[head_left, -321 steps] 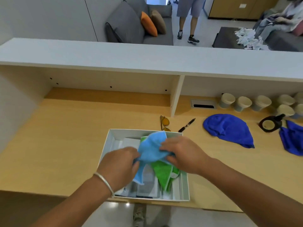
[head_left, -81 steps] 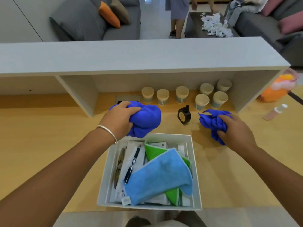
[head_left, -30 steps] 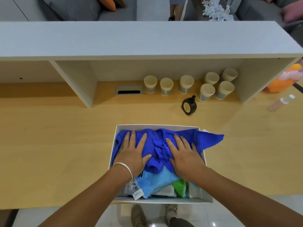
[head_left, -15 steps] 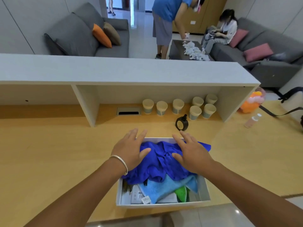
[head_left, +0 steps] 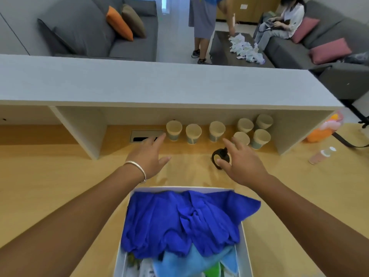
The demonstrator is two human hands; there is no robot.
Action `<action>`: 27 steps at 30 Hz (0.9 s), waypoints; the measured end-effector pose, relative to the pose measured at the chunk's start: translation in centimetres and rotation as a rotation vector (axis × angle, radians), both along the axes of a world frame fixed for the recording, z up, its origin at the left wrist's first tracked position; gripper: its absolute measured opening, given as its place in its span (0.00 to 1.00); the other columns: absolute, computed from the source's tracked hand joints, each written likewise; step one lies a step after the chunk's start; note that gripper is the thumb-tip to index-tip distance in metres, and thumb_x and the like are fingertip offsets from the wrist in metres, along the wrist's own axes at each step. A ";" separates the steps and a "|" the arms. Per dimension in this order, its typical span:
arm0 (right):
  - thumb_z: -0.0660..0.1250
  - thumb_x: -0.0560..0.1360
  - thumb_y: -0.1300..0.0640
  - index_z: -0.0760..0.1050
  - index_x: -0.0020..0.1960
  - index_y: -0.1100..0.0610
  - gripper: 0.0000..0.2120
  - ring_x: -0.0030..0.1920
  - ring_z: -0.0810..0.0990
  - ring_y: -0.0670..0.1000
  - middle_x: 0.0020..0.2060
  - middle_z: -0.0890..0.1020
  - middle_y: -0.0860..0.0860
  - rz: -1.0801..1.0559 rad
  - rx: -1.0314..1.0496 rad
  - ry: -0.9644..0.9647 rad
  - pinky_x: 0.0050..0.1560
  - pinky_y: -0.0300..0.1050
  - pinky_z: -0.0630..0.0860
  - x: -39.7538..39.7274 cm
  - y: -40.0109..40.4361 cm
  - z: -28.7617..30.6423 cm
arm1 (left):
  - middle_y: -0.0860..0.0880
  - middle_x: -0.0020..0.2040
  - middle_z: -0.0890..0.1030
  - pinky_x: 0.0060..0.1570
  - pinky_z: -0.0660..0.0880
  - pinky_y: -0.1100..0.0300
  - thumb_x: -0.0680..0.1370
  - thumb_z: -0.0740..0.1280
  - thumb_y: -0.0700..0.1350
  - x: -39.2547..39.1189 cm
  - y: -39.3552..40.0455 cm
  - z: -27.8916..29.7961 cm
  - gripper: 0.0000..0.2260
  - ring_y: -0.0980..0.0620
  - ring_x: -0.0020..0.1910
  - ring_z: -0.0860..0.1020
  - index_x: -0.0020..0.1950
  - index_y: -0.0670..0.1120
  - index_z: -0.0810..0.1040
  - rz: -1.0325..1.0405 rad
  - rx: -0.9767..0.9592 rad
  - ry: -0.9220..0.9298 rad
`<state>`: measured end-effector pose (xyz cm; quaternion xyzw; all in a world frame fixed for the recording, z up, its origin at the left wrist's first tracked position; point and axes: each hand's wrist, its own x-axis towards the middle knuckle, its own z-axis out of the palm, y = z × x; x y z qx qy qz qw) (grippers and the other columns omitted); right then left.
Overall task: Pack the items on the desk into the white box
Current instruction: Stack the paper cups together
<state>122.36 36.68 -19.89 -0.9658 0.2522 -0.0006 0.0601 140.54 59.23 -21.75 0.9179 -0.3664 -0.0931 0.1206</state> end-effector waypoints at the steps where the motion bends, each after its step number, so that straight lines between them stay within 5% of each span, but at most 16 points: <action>1: 0.58 0.74 0.34 0.54 0.75 0.45 0.33 0.73 0.62 0.56 0.75 0.62 0.52 0.007 0.011 -0.006 0.69 0.57 0.65 1.3 -1.0 -0.4 | 0.48 0.74 0.65 0.61 0.71 0.50 0.76 0.62 0.61 0.9 -0.9 -0.4 0.33 0.45 0.70 0.68 0.76 0.55 0.52 0.023 -0.004 0.016; 6: 0.62 0.74 0.36 0.49 0.76 0.45 0.37 0.72 0.63 0.58 0.76 0.59 0.53 0.076 0.101 0.068 0.65 0.54 0.68 8.7 -5.6 -3.3 | 0.46 0.69 0.70 0.54 0.72 0.54 0.74 0.68 0.56 5.6 -5.8 -3.6 0.32 0.44 0.63 0.73 0.73 0.53 0.58 0.133 -0.056 0.145; 10: 0.69 0.68 0.39 0.53 0.72 0.46 0.40 0.66 0.70 0.55 0.70 0.65 0.49 0.214 0.224 0.015 0.46 0.47 0.71 13.9 -7.8 -6.2 | 0.47 0.72 0.65 0.57 0.72 0.53 0.70 0.73 0.53 8.2 -9.2 -6.3 0.40 0.43 0.65 0.72 0.75 0.56 0.54 0.201 -0.125 0.224; 13: 0.71 0.64 0.39 0.51 0.72 0.43 0.44 0.62 0.72 0.53 0.70 0.65 0.48 0.231 0.282 0.028 0.41 0.46 0.70 16.7 -8.2 -8.7 | 0.49 0.72 0.65 0.58 0.74 0.48 0.66 0.74 0.55 9.7 -10.9 -8.0 0.41 0.44 0.65 0.71 0.74 0.57 0.57 0.230 -0.155 0.306; 18: 0.75 0.65 0.44 0.45 0.75 0.43 0.50 0.60 0.75 0.57 0.72 0.63 0.51 0.298 0.312 0.038 0.40 0.45 0.70 18.7 -8.3 -11.5 | 0.49 0.66 0.71 0.57 0.76 0.48 0.62 0.74 0.59 11.4 -13.6 -9.5 0.41 0.46 0.63 0.73 0.71 0.53 0.62 0.207 -0.199 0.329; 22: 0.74 0.67 0.46 0.47 0.76 0.47 0.47 0.60 0.74 0.59 0.69 0.66 0.53 0.277 0.296 0.049 0.42 0.47 0.72 19.5 -8.3 -11.6 | 0.54 0.51 0.78 0.43 0.74 0.59 0.55 0.70 0.63 11.8 -14.7 -9.7 0.34 0.52 0.48 0.77 0.59 0.53 0.73 0.248 -0.253 0.358; 27: 0.72 0.70 0.46 0.61 0.70 0.54 0.35 0.57 0.75 0.57 0.61 0.72 0.53 0.307 0.175 0.087 0.43 0.46 0.69 19.5 -7.8 -10.5 | 0.44 0.60 0.78 0.51 0.74 0.54 0.64 0.77 0.49 12.2 -15.1 -9.7 0.30 0.42 0.57 0.77 0.63 0.45 0.73 0.234 -0.215 0.292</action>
